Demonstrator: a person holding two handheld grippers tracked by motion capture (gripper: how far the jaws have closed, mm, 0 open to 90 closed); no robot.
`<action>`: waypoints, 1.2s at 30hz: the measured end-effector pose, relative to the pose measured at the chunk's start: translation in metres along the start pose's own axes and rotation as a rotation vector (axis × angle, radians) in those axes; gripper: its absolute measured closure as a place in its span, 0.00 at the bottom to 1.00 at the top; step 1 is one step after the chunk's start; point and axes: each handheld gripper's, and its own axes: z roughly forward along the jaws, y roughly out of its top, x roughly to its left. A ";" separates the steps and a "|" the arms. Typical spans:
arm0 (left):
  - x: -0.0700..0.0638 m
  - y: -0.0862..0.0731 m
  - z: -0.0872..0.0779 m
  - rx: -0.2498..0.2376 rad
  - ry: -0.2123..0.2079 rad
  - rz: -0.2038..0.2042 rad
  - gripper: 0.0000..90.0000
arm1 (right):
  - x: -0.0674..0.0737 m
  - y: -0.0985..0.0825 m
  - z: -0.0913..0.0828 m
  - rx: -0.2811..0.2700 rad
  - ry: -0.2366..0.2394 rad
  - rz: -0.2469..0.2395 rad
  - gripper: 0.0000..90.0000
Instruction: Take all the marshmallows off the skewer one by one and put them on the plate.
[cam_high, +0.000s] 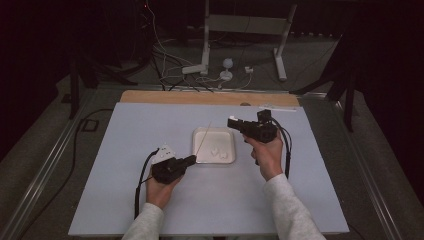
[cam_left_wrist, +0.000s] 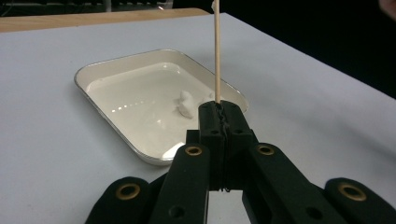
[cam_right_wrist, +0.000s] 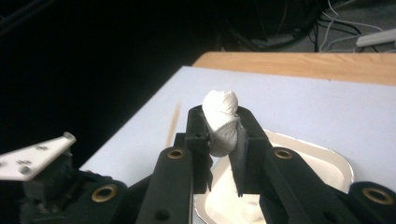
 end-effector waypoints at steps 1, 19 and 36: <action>0.000 0.000 0.000 -0.004 -0.001 -0.004 1.00 | -0.001 -0.002 0.001 0.006 -0.006 -0.001 0.88; 0.000 0.001 0.002 -0.002 -0.007 -0.046 1.00 | -0.014 -0.032 0.029 0.132 -0.105 -0.045 0.85; 0.001 0.002 0.001 -0.006 -0.007 -0.061 1.00 | -0.019 -0.049 0.049 0.230 -0.176 -0.087 0.83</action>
